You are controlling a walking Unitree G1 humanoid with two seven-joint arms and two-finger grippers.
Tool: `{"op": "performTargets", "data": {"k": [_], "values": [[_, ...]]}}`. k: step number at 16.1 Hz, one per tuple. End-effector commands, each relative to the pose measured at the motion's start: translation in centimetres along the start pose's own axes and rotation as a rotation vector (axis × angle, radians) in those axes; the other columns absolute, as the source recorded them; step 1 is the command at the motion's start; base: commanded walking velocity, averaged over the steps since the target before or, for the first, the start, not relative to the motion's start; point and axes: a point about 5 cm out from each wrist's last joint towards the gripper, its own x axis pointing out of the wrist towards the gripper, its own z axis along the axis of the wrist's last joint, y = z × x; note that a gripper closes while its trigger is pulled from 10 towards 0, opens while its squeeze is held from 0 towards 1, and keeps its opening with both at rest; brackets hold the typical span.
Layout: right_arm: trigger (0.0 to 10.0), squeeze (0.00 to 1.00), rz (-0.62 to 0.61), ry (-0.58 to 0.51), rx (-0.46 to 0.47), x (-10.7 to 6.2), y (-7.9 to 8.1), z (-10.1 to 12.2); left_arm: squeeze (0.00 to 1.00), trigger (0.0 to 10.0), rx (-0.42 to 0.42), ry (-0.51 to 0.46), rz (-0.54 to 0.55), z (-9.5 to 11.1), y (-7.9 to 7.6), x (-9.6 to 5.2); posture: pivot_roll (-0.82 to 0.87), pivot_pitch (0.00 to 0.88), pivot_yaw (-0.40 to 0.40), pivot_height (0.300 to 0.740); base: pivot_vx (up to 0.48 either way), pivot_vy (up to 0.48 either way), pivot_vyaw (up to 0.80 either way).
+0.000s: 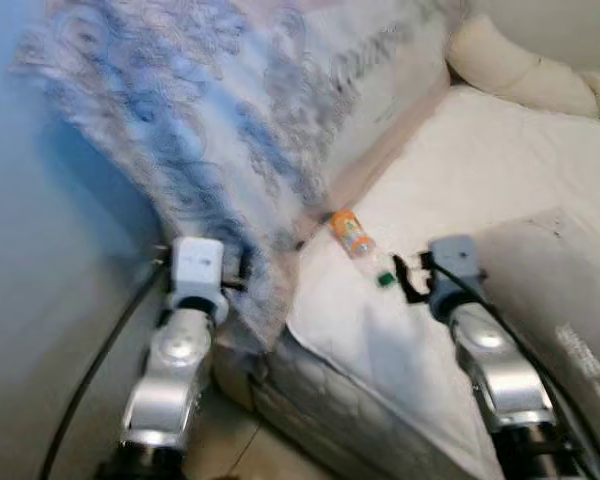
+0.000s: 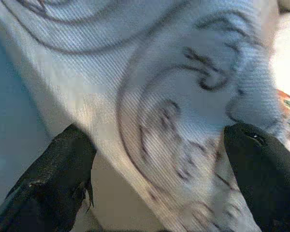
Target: Clean up the room
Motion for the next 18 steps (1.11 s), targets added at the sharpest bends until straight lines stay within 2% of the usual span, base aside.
{"op": "performTargets", "data": {"k": [1, 6, 8, 11, 13, 14, 15, 16, 18], "values": [[10.0, 0.00, 0.042, -0.015, -0.004, 0.4, 0.8, 0.7, 0.00, 10.0, 0.025, 0.011, 0.037, -0.1, 1.0, -0.2, 0.03, 0.000, -0.030, 0.740, 0.296, 0.000, 0.00], [10.0, 0.00, 0.038, 0.000, -0.015, 1.0, 0.3, 0.7, 0.00, 10.0, 0.050, 0.019, 0.019, -0.2, 0.9, -0.5, 0.03, 0.000, -0.023, 0.740, 0.281, 0.000, 0.00], [10.0, 0.00, 0.038, 0.004, -0.013, 1.1, 0.3, 0.6, 0.00, 10.0, 0.069, 0.019, -0.004, -0.3, 0.6, -0.7, 0.04, 0.000, -0.022, 0.740, 0.000, 0.000, 0.00], [10.0, 0.00, 0.045, 0.034, 0.008, 1.1, 0.5, 0.0, 0.00, 10.0, 0.161, 0.054, -0.132, -0.9, 0.0, -1.2, 0.04, 0.000, -0.023, 0.740, 0.000, 0.000, 0.00], [10.0, 0.00, 0.050, 0.050, 0.009, 1.3, 0.5, -0.3, 0.00, 10.0, 0.187, 0.064, -0.191, -1.1, -0.1, -1.3, 0.05, 0.000, -0.026, 0.740, 0.000, 0.000, 0.00], [10.0, 1.00, 0.052, 0.052, 0.024, 1.5, 0.4, -0.3, 0.00, 10.0, 0.208, 0.070, -0.239, -1.1, -0.2, -1.5, 0.05, 0.000, -0.026, 0.740, 0.000, 0.000, 0.00], [10.0, 1.00, 0.043, 0.069, 0.029, 1.9, 0.1, -0.4, 0.00, 10.0, 0.234, 0.077, -0.291, -1.1, -0.3, -1.5, 0.05, 0.000, -0.021, 0.740, 0.000, 0.000, 0.00], [10.0, 1.00, 0.052, 0.114, -0.019, 3.3, -0.5, -0.9, 0.00, 10.0, 0.300, 0.096, -0.418, -1.4, -0.3, -2.4, 0.05, 0.000, -0.009, 0.740, 0.000, 0.000, 0.00], [10.0, 1.00, 0.061, 0.140, -0.046, 4.2, -1.1, -1.0, 0.00, 10.0, 0.324, 0.107, -0.482, -1.4, -0.4, -2.6, 0.05, 0.000, -0.006, 0.740, 0.000, 0.000, 0.00]]}}
